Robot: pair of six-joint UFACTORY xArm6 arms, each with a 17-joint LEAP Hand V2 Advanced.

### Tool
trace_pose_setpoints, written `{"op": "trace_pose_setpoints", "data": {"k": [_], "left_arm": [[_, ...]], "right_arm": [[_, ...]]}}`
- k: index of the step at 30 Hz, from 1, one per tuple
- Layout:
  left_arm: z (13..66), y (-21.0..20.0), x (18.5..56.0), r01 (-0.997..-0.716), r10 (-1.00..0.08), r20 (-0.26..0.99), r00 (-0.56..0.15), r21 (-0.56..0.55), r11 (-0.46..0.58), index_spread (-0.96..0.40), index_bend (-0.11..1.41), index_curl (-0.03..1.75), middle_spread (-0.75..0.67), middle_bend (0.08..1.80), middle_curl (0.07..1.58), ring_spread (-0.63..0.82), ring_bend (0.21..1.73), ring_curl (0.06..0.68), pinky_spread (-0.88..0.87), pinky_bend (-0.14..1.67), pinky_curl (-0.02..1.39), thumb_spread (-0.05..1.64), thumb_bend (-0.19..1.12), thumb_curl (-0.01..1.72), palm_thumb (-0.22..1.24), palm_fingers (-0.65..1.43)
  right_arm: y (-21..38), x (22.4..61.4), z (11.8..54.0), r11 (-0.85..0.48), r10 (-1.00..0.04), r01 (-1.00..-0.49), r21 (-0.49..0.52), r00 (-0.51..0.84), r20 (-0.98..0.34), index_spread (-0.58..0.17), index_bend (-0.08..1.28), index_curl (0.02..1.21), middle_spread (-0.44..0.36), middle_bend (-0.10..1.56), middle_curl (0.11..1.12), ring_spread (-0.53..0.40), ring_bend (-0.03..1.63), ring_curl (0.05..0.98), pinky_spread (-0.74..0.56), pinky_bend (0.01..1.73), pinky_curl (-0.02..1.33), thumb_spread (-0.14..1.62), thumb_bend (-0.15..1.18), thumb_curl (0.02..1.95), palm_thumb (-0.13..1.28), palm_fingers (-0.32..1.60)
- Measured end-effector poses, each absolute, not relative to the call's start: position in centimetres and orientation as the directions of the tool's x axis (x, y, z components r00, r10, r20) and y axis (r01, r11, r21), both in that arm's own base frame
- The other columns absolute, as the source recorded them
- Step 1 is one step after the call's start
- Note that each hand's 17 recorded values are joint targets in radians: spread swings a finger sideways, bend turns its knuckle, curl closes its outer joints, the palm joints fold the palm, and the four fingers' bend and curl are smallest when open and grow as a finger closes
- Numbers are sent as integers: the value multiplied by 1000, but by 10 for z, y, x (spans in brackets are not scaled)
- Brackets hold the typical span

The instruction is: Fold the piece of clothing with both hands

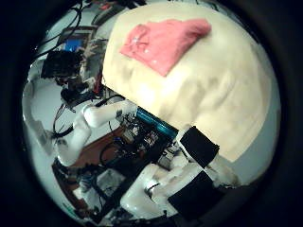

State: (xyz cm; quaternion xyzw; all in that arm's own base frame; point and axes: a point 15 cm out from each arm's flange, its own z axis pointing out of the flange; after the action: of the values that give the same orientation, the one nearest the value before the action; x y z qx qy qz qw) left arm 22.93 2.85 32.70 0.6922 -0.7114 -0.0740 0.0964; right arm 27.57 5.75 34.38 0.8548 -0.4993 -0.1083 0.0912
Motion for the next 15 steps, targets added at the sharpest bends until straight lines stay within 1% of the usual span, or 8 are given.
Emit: {"op": "trace_pose_setpoints", "data": {"k": [1,3,5,7,9,12,15], "left_arm": [[329,30,230,-973,-999,38,-13,231,22,120,153,265,281,212,332,520,477,231,488,383,314,1247,-14,337,575,48],[328,22,229,-972,-998,68,-9,232,24,120,153,265,281,211,333,520,477,230,488,384,314,1246,-12,342,583,47],[328,24,228,-972,-997,74,5,236,12,120,153,266,281,211,334,519,478,230,488,384,313,1245,-13,344,584,47],[334,27,230,-976,-998,67,16,219,-1,125,154,267,286,205,334,519,480,230,488,386,314,1243,-13,345,590,45],[336,23,230,-978,-996,87,19,210,0,119,156,268,268,213,337,516,477,227,485,380,311,1240,-11,349,597,54],[332,10,233,-977,-987,155,39,212,-6,118,154,269,261,217,340,515,476,226,484,378,310,1234,-11,355,608,56],[330,14,237,-978,-988,149,44,210,-12,111,156,272,256,216,341,512,476,224,482,374,309,1230,-14,358,612,60]], "right_arm": [[58,276,342,-492,-869,-828,268,486,-92,-263,158,274,187,182,306,271,264,233,366,318,332,1255,-13,373,744,-35],[52,277,341,-476,-878,-836,274,471,-88,-261,158,273,189,182,304,273,259,233,366,313,330,1256,-13,370,745,-31],[48,276,341,-450,-892,-848,280,443,-92,-259,163,274,190,188,304,274,251,233,366,306,328,1257,-12,367,748,-22],[53,273,344,-457,-888,-844,281,449,-96,-258,168,276,190,188,303,275,241,232,366,296,326,1258,-13,362,751,-15],[53,273,346,-459,-887,-844,278,451,-97,-257,172,279,190,187,304,276,234,232,367,289,325,1258,-15,357,747,-10],[42,276,345,-410,-912,-868,280,400,-96,-256,172,282,191,190,304,282,227,232,367,280,323,1259,-14,352,746,-5],[55,273,345,-381,-925,-883,275,358,-129,-255,179,290,191,190,306,285,216,233,365,264,319,1260,-13,345,749,9]]}}
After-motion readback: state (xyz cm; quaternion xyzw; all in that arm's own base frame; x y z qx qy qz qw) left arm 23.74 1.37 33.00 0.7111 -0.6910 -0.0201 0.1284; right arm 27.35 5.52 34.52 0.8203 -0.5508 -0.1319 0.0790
